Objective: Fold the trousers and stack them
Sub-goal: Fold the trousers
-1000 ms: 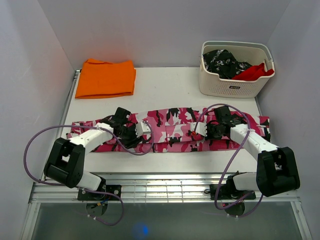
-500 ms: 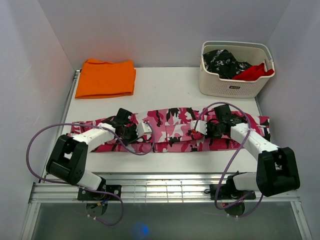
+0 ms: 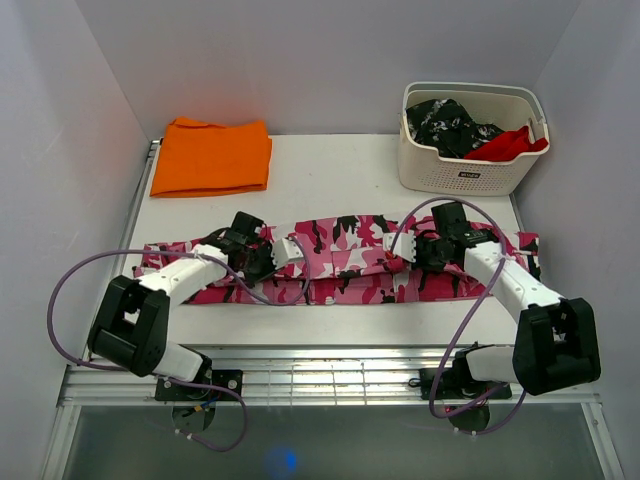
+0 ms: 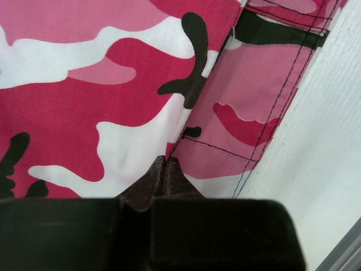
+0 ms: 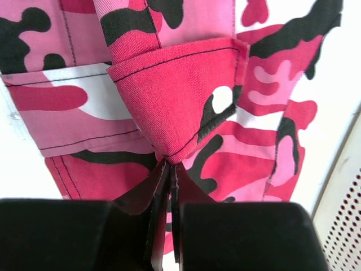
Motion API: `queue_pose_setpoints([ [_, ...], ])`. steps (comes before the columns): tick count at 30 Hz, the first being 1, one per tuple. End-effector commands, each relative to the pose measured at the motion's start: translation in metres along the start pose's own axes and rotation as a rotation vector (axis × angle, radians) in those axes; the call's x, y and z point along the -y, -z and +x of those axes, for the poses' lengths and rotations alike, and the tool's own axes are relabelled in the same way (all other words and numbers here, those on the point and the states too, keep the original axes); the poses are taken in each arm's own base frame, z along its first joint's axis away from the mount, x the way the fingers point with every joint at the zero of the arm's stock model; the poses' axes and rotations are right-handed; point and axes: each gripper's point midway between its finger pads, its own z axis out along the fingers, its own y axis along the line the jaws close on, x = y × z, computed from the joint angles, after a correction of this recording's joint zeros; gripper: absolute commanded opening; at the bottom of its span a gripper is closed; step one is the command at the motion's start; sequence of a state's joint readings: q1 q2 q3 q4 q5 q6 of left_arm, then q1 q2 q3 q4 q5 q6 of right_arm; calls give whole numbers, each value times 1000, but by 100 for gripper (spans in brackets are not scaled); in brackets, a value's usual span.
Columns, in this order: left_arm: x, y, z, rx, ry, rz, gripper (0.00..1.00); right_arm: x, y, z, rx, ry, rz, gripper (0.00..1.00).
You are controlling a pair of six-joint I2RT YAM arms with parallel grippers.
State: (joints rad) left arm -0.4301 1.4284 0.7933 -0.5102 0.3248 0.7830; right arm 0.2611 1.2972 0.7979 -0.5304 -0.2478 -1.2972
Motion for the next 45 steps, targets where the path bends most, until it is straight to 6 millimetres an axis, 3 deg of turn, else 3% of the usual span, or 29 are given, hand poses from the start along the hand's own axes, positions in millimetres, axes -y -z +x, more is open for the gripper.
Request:
queue_pose_setpoints([
  [1, -24, 20, -22, 44, -3, -96, 0, 35, 18, -12, 29, 30, 86, 8],
  [4, -36, 38, -35, 57, 7, -133, 0, 51, 34, -21, 48, 35, 127, 8],
  [7, -32, 63, -48, 86, 2, -132, 0, 41, 54, -30, 77, 32, 111, 8],
  [10, -18, 83, -48, 103, -5, -126, 0, 17, 65, -29, 78, 77, 100, 8],
  [13, 1, 87, -39, 107, -28, -87, 0, -17, 57, -16, 62, 112, 67, 8],
  [15, 19, 77, -19, 77, -33, -42, 0, -45, 40, -3, 47, 91, 6, 8],
  [19, 45, 39, 28, -43, 10, 68, 0, -68, 9, 16, 24, 54, -59, 8],
  [24, 61, -4, 75, -169, 45, 146, 0, -79, -15, 30, -13, -3, -134, 8],
  [27, 57, -14, 84, -204, 55, 133, 0, -79, -21, 33, -20, -14, -148, 8],
  [32, 42, -14, 74, -185, 53, 95, 0, -60, -10, 23, -5, -13, -111, 8],
  [36, 33, -7, 63, -166, 41, 72, 0, -56, -2, 22, -14, 15, -96, 8],
  [42, 6, 32, 21, -96, 25, 2, 0, -38, 33, 0, 28, 36, -60, 8],
  [43, 4, 36, 18, -91, 7, -3, 0, -33, 40, -6, 40, 55, -44, 8],
  [45, 7, 42, 23, -110, -6, 2, 0, -45, 42, -6, 45, 50, -80, 8],
])
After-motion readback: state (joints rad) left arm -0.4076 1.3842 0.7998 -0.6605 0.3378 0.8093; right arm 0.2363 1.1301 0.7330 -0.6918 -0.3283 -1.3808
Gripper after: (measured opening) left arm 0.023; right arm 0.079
